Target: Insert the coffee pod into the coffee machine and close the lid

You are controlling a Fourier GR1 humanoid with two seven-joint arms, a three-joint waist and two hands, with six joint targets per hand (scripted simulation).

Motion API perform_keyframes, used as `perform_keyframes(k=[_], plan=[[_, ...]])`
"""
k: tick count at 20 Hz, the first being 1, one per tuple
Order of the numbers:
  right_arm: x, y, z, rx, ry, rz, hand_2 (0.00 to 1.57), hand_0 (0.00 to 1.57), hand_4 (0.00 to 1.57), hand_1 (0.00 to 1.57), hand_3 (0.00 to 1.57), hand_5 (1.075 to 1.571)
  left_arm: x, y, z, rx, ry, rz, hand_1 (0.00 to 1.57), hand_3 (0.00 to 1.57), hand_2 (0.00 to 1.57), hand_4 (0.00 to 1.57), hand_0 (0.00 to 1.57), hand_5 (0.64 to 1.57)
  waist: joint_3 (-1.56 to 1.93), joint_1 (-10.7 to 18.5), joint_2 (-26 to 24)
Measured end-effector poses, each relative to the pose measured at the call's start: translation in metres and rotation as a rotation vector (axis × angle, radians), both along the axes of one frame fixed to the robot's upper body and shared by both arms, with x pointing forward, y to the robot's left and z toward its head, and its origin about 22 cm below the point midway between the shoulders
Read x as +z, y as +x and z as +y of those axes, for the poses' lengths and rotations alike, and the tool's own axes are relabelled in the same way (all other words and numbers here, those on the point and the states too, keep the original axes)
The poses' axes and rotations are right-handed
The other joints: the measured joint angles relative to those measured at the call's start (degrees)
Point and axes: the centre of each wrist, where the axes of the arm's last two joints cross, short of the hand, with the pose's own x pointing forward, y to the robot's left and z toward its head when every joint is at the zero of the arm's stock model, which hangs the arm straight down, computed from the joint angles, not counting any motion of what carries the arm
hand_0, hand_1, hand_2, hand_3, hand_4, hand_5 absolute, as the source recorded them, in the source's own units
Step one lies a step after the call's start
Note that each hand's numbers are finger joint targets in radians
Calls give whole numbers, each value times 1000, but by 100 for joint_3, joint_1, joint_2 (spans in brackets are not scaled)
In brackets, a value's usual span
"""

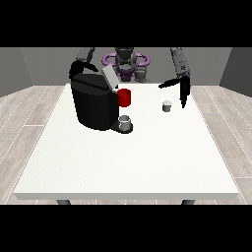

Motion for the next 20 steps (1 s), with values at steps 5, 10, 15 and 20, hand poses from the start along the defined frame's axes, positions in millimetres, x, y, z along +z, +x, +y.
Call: perform_keyframes(k=[5,10,15,20], plan=[[-1,9,0,-19,-21,42,0,0,407,0,0,1571,-8,7,-4,-34,76,45,0,0,375,0,0,1571,0,81,23],[-11,14,-5,-41,-42,81,0,0,424,0,0,1571,-12,11,-4,-60,142,77,647,349,718,0,647,1571,1,178,-45],[-8,15,-2,-26,-61,88,0,0,427,0,0,1571,-26,11,1,-23,200,111,704,487,775,0,704,1571,1,56,2],[-7,16,7,-17,-50,93,0,0,465,0,0,1571,-31,13,0,-36,306,133,536,440,692,0,536,1571,0,-17,43]])
